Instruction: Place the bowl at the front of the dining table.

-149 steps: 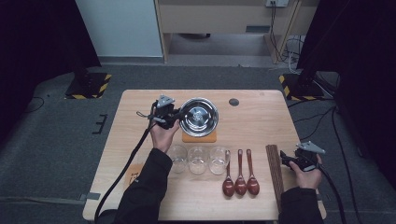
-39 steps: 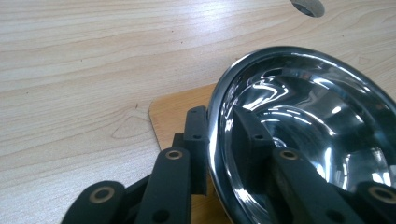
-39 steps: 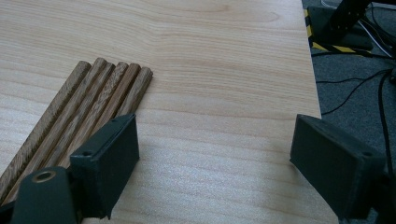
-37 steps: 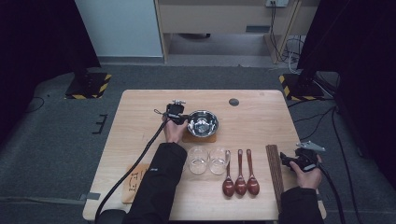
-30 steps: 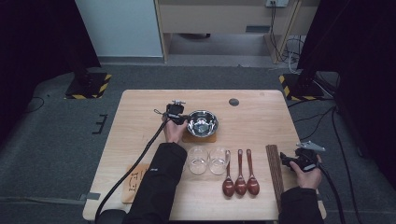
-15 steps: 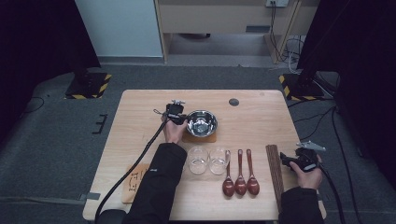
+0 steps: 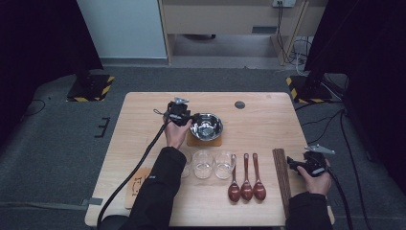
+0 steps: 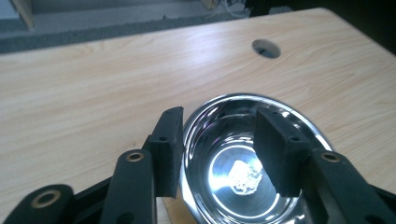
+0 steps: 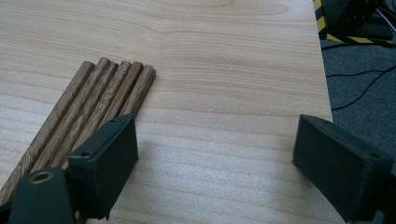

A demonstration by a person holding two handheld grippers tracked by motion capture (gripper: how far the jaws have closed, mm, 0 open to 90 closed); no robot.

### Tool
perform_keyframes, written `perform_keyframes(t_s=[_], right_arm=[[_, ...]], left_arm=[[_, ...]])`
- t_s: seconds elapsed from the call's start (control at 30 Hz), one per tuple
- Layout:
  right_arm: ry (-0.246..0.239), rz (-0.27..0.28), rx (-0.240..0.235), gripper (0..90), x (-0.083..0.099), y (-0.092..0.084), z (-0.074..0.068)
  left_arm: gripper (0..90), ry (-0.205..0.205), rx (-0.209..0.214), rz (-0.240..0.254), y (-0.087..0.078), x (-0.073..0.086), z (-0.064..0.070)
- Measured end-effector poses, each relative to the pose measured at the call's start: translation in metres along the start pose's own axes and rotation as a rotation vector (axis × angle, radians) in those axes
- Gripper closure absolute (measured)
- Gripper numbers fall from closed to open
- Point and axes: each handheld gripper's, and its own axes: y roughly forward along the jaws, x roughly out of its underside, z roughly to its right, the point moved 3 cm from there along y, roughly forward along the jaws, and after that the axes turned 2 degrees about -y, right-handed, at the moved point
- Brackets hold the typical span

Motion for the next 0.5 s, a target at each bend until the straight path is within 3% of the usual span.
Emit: perform_keyframes(t_s=[0.1,0.2,0.5], right_arm=[[0.003,-0.004,0.003,9.4,0.0,0.001,0.0],[0.007,-0.012,0.006,6.9,0.0,0.001,0.001],[0.011,-0.017,0.01,5.5,0.0,0.002,0.001]], left_arm=[[50.2,0.002,0.024,0.048,-0.015,-0.005,0.001],[49.2,0.016,0.023,0.067,-0.03,-0.006,-0.002],[46.3,0.02,0.031,0.134,-0.073,0.005,-0.019]])
